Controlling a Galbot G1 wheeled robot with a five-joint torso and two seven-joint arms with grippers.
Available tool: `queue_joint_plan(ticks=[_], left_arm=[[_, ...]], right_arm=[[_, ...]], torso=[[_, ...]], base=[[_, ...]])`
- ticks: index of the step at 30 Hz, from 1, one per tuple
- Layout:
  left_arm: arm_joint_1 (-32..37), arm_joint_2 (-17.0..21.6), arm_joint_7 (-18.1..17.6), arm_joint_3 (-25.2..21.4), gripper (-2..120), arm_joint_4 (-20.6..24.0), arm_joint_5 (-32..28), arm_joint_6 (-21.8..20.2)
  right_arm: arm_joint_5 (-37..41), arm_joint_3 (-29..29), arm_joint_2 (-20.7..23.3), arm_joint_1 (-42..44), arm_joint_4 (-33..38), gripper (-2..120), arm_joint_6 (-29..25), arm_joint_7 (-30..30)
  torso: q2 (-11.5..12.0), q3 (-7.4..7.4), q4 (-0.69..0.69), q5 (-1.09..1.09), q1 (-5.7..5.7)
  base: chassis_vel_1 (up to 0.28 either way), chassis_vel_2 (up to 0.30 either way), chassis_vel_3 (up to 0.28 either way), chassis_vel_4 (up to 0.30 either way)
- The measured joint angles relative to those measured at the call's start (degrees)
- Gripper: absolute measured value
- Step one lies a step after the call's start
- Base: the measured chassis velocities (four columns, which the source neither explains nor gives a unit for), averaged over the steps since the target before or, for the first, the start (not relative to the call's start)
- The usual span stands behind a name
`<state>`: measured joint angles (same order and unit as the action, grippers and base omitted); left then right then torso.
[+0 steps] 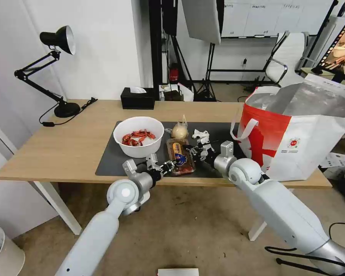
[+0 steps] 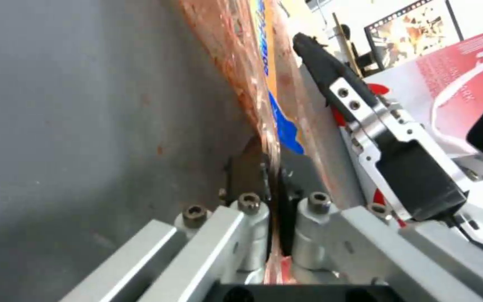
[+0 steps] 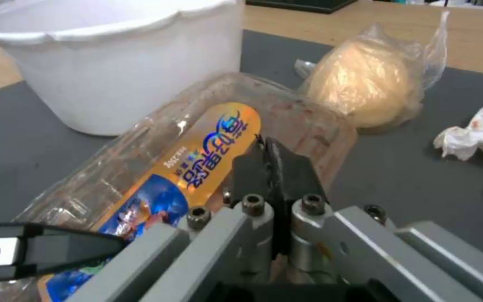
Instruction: Pick up the trash from the table and place it into the takeout bag.
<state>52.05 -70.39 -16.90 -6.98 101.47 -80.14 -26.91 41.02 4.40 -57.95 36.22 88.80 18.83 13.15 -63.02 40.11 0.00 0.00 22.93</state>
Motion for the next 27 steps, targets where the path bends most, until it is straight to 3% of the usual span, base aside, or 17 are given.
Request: queue_joint_plan(ticks=[5,8,10,12,14,18,19,24,27], left_arm=[[0.1,0.0,0.3,-0.2,0,1.4,0.4,0.2],[0.2,0.2,1.3,-0.2,0,3.1,1.6,0.8],[0.4,0.7,2.4,-0.3,0,5.2,2.7,1.5],[0.4,0.9,2.8,-0.4,0,5.9,3.2,1.8],[0.5,1.6,3.9,-0.8,0,7.5,4.4,2.7],[-0.1,3.2,6.4,-2.0,0,9.1,6.6,3.9],[-2.1,5.2,8.6,-3.2,0,9.8,8.0,4.5],[-9.2,8.5,10.1,-3.0,0,9.4,8.1,5.1],[-21.3,11.3,9.8,4.1,0,6.1,7.7,7.0]], right_arm=[[4.7,-2.1,0.9,2.2,3.2,0,-2.4,-1.6],[10.1,-4.8,2.0,5.1,7.7,0,-6.1,-6.6],[14.1,-8.1,2.8,9.2,12.9,0,-12.0,-13.6],[14.5,-9.7,3.3,11.0,15.0,0,-13.5,-14.9],[14.3,-12.4,4.7,15.2,18.9,8,-15.8,-16.4],[9.5,-15.0,6.9,21.8,23.0,22,-18.3,-17.7],[4.4,-16.1,7.6,26.6,25.0,28,-18.7,-19.2],[-2.0,-16.0,6.6,32.4,26.7,43,-18.5,-21.3],[-7.1,-14.7,3.5,36.0,27.4,59,-17.3,-22.9]], torso=[[0.0,0.00,0.00,0.01,0.00],[0.0,-0.01,0.00,0.00,0.00],[0.0,-0.01,0.00,0.01,-0.01],[0.0,-0.01,0.00,0.01,-0.01],[0.0,-0.01,-0.01,0.00,-0.01],[0.0,-0.02,-0.02,0.00,-0.02],[0.0,-0.02,0.00,0.00,-0.02],[0.0,-0.01,0.00,-0.01,-0.02],[0.0,0.00,0.03,-0.01,-0.02]], base=[[0.000,0.000,0.000,0.000],[0.000,0.000,0.000,0.000],[0.000,0.000,0.000,0.000],[0.000,0.000,0.000,0.000],[0.000,0.000,0.000,0.000],[0.000,0.000,0.000,0.000],[0.000,0.000,0.000,0.000],[0.000,0.000,0.000,0.000],[0.000,0.000,0.000,0.000]])
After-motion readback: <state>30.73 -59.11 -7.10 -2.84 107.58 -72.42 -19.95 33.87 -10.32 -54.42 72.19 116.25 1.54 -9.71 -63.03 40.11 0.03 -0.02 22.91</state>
